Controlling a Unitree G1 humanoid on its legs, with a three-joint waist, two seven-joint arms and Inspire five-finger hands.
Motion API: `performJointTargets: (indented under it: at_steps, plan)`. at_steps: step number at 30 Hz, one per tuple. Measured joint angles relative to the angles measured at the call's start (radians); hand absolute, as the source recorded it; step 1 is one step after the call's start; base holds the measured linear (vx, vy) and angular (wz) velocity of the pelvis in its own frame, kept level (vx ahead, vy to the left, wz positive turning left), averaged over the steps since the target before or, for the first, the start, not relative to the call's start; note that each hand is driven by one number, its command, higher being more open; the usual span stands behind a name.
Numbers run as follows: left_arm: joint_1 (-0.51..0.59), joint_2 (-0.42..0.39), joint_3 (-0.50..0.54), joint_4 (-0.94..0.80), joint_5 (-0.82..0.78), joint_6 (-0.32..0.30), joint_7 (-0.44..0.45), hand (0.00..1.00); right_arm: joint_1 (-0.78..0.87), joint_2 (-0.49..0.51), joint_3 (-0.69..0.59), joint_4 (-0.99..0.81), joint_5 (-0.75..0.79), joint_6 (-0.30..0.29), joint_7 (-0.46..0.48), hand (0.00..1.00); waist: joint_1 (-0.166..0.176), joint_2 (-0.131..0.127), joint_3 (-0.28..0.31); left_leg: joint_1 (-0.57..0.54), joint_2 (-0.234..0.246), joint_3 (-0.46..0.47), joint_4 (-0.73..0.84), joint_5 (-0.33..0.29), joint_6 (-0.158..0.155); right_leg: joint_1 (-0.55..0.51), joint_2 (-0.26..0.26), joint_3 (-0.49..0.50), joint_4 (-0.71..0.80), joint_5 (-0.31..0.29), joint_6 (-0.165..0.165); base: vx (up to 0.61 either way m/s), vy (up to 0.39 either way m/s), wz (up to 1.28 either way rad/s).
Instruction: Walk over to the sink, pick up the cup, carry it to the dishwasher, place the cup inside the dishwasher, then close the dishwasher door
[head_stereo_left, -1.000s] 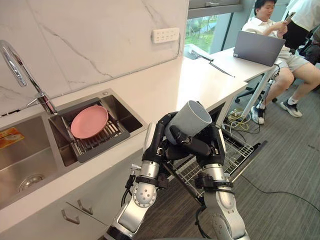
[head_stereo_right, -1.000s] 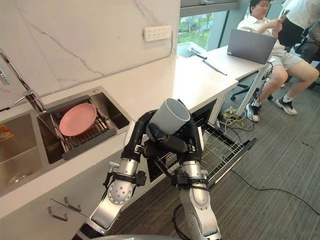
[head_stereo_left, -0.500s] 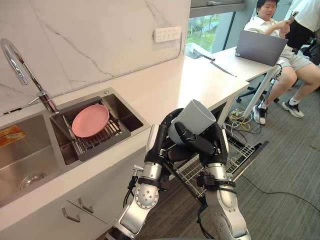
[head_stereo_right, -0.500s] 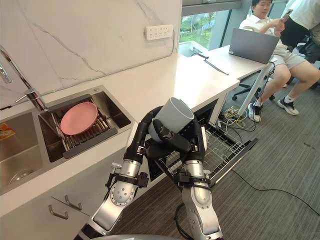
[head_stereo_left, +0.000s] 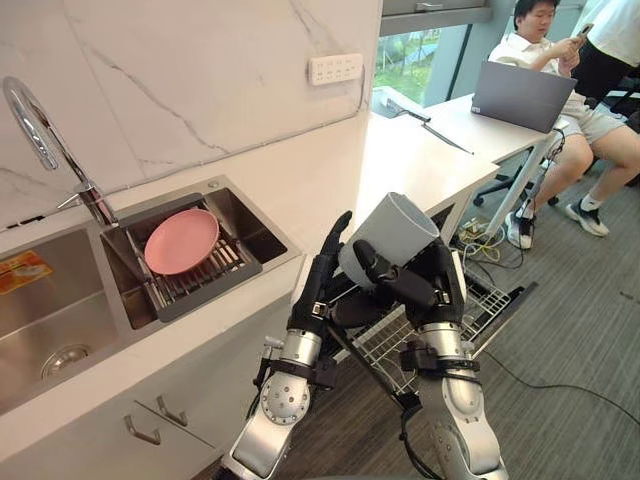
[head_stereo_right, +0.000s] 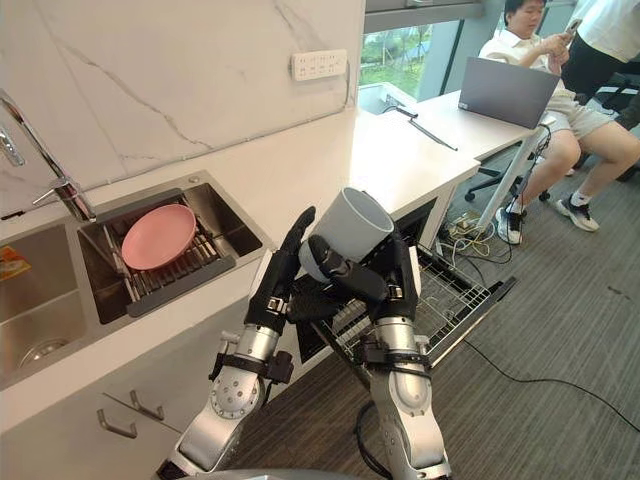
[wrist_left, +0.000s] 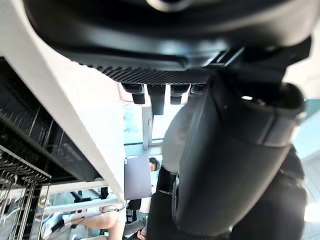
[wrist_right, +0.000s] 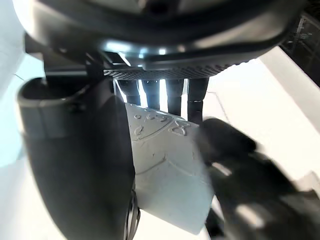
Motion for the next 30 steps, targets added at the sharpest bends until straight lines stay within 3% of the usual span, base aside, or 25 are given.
performJointTargets:
  at_steps: [10, 20, 30]
  plan:
    - [0.084, 0.008, 0.056, -0.001, -0.114, 0.001, -0.091, 1.0, 0.006, 0.003, -0.146, -0.016, 0.004, 0.0, -0.006, 0.0, 0.0, -0.004, 0.003, -0.001, 0.001, 0.005, 0.0, -0.003, -0.004, -0.003, 0.0, 0.003, -0.001, 0.0, 0.0, 0.0, 0.0, 0.0]
    - [0.152, 0.011, 0.055, 0.017, -0.191, 0.003, -0.161, 1.0, 0.051, 0.005, -0.179, -0.016, 0.009, 0.0, -0.007, 0.0, 0.0, -0.007, 0.008, -0.012, 0.002, 0.007, 0.002, -0.005, -0.007, -0.013, 0.0, 0.009, -0.001, -0.001, 0.001, 0.0, 0.0, 0.0]
    - [0.232, 0.012, 0.087, 0.268, -0.189, 0.029, -0.221, 1.0, 0.129, 0.006, -0.193, 0.019, 0.004, 0.0, 0.021, 0.0, -0.001, -0.007, 0.011, -0.012, 0.004, 0.017, 0.002, -0.006, -0.009, -0.02, 0.001, 0.017, 0.004, -0.001, 0.001, 0.0, 0.0, -0.02]
